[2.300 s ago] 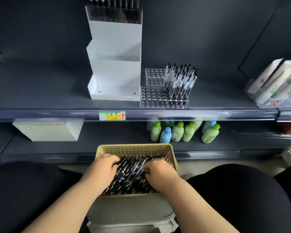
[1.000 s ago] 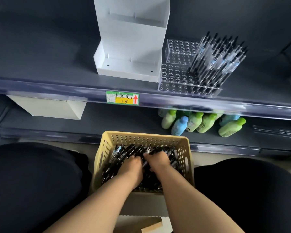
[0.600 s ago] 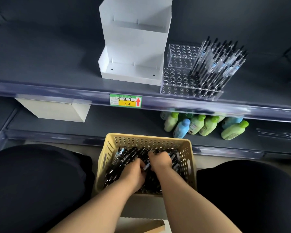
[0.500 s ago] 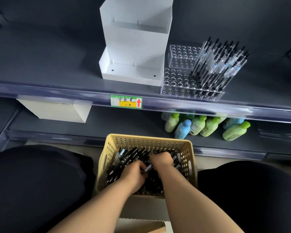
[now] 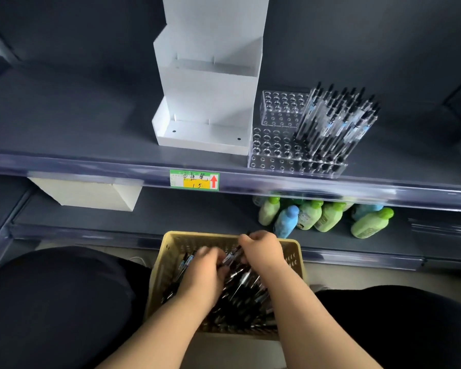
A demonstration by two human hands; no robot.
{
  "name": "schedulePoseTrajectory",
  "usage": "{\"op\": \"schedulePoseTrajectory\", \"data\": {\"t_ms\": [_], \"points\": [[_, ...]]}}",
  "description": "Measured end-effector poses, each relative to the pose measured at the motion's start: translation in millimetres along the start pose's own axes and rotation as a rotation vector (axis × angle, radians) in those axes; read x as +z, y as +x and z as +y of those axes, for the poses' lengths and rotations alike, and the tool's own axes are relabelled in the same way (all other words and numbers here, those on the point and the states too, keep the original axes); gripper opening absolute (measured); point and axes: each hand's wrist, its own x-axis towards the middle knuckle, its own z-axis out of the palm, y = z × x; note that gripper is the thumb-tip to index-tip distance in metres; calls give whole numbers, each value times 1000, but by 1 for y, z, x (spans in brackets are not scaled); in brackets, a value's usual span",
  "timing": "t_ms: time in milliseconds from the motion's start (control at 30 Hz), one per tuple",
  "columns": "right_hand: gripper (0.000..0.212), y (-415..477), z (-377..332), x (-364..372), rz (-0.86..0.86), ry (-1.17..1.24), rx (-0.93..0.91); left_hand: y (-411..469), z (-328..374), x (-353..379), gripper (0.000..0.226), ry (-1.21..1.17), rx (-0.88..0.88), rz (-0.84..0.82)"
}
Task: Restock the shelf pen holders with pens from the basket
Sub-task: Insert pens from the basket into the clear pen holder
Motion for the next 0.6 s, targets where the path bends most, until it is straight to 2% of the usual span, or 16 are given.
{"op": "schedulePoseTrajectory", "data": {"t_ms": [167, 233, 367, 433, 500, 600], "points": [[13, -38, -38, -52, 128, -122, -330, -2, 35, -48, 24, 87, 239, 54], [11, -50, -60, -83, 211, -95, -455, -4, 54, -69, 29, 107, 354, 40], [7, -58, -107, -153, 397, 180, -675, 8, 101, -113, 49, -105, 452, 24], [12, -54, -127, -182, 500, 237, -780, 20, 127, -132, 58, -153, 481, 71], [8, -46, -141, -200, 574, 252, -833, 34, 153, -149, 63, -216, 531, 126], [11, -34, -149, -211, 636, 265, -832, 54, 183, -159, 49, -346, 584, 168]]}}
